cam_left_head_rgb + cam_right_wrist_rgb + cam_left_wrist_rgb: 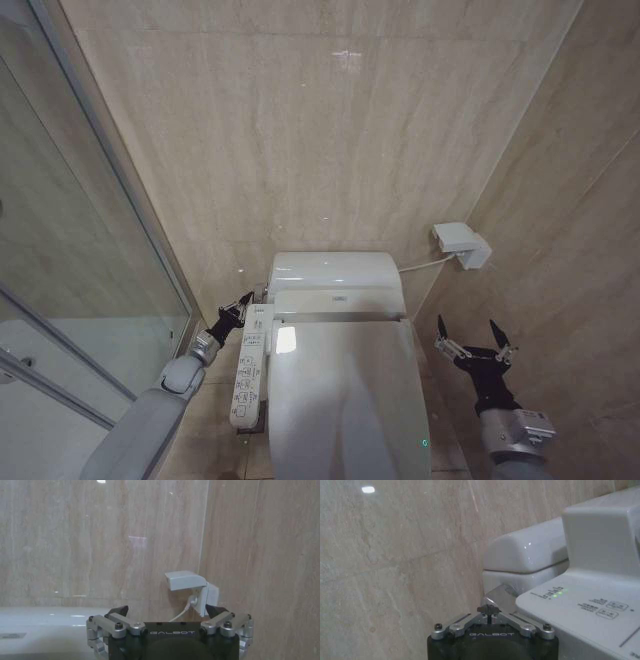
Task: Open the toilet lid, clean the toilet bowl with a toilet brush, close the toilet lid, and flush.
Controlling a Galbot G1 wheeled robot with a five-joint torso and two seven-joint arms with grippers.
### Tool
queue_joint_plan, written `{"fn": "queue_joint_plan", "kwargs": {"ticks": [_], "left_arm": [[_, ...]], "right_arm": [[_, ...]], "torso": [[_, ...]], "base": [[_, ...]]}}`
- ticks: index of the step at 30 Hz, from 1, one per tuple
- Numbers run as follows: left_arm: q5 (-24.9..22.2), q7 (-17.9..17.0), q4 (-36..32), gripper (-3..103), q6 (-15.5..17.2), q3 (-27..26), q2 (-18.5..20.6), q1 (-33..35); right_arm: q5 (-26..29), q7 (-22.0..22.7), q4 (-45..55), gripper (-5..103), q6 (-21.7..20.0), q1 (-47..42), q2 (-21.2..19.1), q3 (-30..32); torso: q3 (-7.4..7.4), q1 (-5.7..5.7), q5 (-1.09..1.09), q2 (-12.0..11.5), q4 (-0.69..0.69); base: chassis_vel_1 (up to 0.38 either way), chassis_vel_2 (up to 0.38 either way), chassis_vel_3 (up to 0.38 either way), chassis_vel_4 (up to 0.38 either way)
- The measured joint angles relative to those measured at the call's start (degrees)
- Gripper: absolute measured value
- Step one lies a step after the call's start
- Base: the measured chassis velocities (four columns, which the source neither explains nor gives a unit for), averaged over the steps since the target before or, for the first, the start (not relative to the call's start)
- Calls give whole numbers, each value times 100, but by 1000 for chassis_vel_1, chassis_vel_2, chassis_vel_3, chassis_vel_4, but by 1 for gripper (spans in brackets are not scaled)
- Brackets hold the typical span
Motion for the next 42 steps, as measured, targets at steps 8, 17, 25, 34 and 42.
{"fn": "queue_joint_plan", "kwargs": {"ticks": [8, 17, 25, 34, 42], "left_arm": [[32, 4, 72, 0, -21, 17, -148, 7], [69, 31, 206, 0, -49, 79, -215, -76], [112, -18, 260, 0, -24, 127, -278, -137], [217, -114, -353, 0, 186, -206, 74, 285], [377, -109, -863, 0, 272, -434, 284, 694]], "right_arm": [[0, 0, 0, 100, 0, 0, 0, 0], [0, 0, 0, 100, 0, 0, 0, 0], [0, 0, 0, 100, 0, 0, 0, 0], [0, 0, 0, 100, 0, 0, 0, 0], [0, 0, 0, 100, 0, 0, 0, 0]], "torso": [[0, 0, 1, 0, 4], [1, 1, 0, -1, 1], [1, 1, -3, -1, 2], [1, 1, -6, -1, -9], [0, 1, -4, -1, -3]], "base": [[0, 0, 0, 0], [0, 0, 0, 0], [0, 0, 0, 0], [0, 0, 0, 0], [0, 0, 0, 0]]}}
